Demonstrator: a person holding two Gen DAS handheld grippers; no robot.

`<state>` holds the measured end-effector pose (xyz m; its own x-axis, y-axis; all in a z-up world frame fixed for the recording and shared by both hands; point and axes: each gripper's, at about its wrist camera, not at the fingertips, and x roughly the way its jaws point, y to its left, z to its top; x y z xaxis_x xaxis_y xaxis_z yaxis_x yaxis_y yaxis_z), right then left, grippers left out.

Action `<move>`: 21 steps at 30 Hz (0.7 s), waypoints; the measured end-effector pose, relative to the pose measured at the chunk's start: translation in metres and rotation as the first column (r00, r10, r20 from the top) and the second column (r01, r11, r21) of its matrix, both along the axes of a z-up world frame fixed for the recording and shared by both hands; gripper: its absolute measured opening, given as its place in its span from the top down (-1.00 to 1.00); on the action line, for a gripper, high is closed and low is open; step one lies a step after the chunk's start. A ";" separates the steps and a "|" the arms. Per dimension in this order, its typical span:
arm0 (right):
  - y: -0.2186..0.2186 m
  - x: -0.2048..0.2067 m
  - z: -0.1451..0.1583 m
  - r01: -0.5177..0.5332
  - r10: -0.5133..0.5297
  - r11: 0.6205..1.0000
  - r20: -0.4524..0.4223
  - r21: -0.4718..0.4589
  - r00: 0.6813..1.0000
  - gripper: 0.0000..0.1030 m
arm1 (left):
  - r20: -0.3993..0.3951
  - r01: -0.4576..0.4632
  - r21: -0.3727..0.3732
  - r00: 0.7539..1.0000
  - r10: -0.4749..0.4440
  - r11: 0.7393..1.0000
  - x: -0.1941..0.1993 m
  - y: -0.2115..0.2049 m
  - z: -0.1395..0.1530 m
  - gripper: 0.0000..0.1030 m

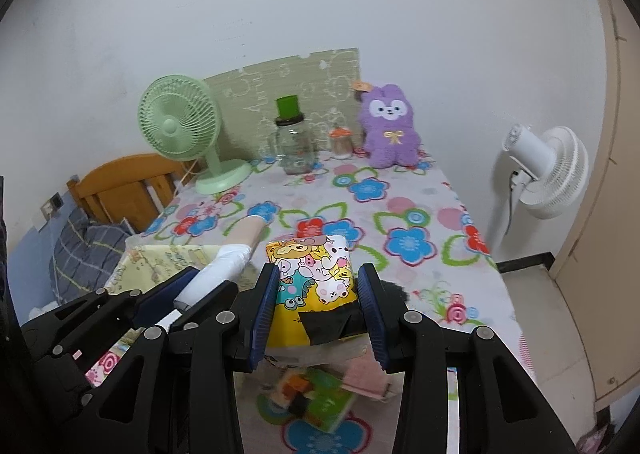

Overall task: Organize soft objects
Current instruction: 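Carry both held items over the yellow-green paper box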

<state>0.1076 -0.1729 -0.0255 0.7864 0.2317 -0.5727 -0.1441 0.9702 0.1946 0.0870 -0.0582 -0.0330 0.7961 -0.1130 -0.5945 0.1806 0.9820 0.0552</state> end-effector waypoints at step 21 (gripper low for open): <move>0.083 0.027 -0.012 -0.121 0.121 0.993 -0.050 0.004 0.991 0.13 | -0.046 -0.108 -0.004 0.993 0.108 0.994 0.015 0.077 -0.016 0.56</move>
